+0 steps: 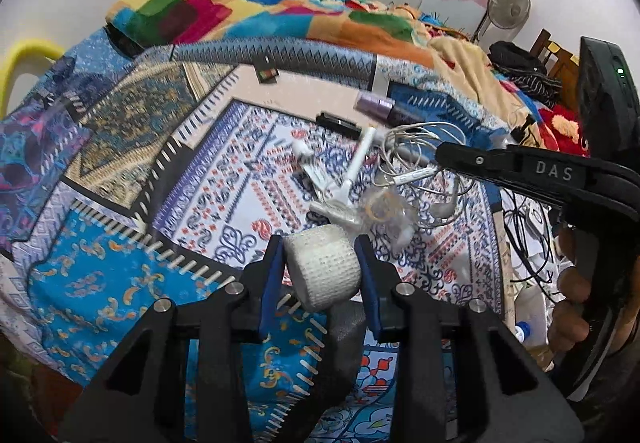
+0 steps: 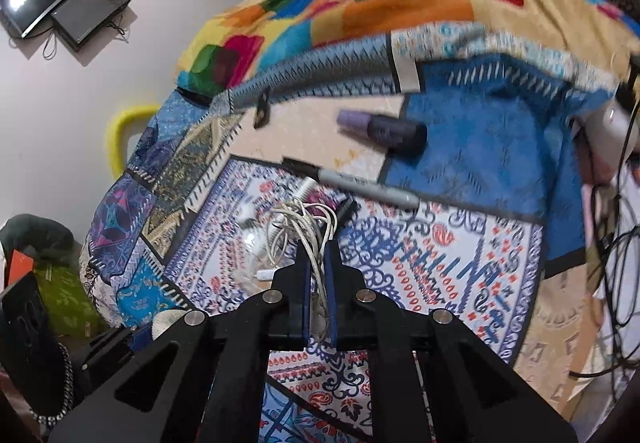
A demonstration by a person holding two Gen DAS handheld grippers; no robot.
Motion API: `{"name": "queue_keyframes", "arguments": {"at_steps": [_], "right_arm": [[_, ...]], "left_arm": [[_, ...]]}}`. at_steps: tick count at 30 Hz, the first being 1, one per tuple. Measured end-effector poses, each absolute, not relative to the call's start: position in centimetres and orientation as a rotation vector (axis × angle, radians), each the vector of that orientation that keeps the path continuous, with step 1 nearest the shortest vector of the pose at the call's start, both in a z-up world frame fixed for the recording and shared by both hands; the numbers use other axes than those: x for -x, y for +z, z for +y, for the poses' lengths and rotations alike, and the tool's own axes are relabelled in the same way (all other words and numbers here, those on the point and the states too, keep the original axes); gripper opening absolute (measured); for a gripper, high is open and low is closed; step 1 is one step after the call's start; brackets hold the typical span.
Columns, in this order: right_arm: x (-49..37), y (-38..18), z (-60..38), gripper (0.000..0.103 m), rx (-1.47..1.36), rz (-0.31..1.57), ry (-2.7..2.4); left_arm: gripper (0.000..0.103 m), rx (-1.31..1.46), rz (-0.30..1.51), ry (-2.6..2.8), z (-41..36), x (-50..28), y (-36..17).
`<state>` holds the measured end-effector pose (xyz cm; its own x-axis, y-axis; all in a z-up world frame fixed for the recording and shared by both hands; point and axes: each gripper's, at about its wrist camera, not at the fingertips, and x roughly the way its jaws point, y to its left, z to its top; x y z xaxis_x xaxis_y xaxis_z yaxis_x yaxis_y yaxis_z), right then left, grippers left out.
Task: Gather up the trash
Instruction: 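Grasp the white roll with the left tool while the right tool grasps the white cable tangle, then carry the roll with the left tool while the right tool carries the cable to the white bucket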
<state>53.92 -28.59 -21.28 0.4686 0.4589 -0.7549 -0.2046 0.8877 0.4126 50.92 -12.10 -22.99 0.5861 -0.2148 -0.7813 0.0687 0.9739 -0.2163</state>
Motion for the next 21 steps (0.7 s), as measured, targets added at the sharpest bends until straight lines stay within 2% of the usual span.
{"name": "queue_keyframes", "arguments": {"at_steps": [21], "right_arm": [[-51.9, -13.1, -28.0, 0.005, -0.229, 0.857, 0.369]], "left_arm": [[0.035, 0.207, 0.836, -0.111, -8.5, -47.7, -17.2]]}}
